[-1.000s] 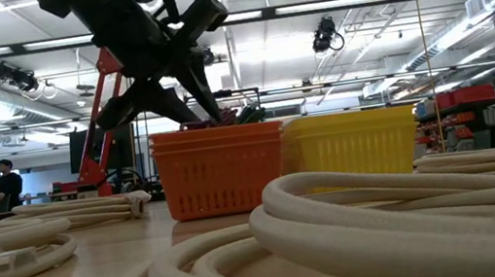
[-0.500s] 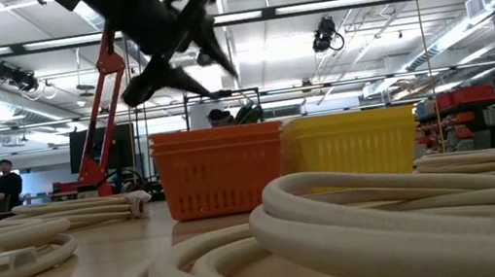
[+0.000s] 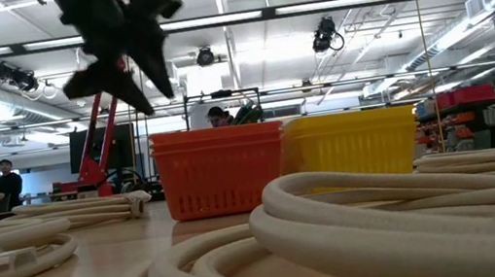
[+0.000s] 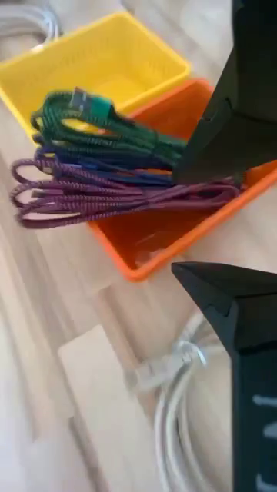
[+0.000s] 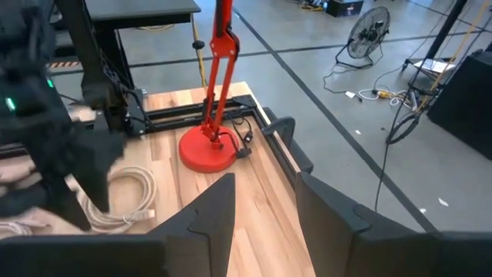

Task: Pick & Place USB Port
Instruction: Put the light brown HDMI cable into the yellow bin

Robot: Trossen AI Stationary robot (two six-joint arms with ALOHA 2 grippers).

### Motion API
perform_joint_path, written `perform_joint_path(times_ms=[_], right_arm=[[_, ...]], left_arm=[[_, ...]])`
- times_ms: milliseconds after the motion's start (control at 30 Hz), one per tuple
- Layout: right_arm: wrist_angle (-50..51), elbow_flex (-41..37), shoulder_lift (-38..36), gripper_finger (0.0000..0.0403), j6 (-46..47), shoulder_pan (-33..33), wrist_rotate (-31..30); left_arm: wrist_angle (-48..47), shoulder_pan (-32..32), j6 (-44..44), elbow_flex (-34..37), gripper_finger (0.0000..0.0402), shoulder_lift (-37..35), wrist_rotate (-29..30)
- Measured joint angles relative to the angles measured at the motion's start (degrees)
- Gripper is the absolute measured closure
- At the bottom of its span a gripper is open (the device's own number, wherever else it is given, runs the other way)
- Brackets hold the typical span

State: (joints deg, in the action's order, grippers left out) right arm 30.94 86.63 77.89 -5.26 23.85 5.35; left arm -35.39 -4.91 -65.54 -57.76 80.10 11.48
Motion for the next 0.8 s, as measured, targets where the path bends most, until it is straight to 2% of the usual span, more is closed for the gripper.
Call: perform_joint_path(times_ms=[133, 267, 400, 600, 800], right_arm=[[0.19, -0.02, 0.00, 0.0261, 0.09, 0.40, -0.16], [0.42, -0.02, 0.00, 0.0261, 0.17, 0.54, -0.19], [0.02, -0.02, 0.01, 0.0261, 0.22, 0.55, -0.85], [-0.13, -0.02, 0.02, 0.0261, 0.41, 0.53, -0.91], [0.00, -0.02, 0.02, 0.0261, 1.75, 0.53, -1.00]], left_arm=[[-13.03, -0.70, 1.33, -0.09, 0.0220, -5.12, -5.37], [-25.36, -2.89, 5.36, 0.02, 0.0220, -5.01, -11.67], [-27.82, -3.75, 10.62, 0.00, 0.0220, -2.58, -13.50], [-26.84, -3.32, 18.89, 0.00, 0.0220, 2.23, -14.55], [-25.40, -3.37, 28.84, -0.06, 0.0220, 8.69, -18.39]])
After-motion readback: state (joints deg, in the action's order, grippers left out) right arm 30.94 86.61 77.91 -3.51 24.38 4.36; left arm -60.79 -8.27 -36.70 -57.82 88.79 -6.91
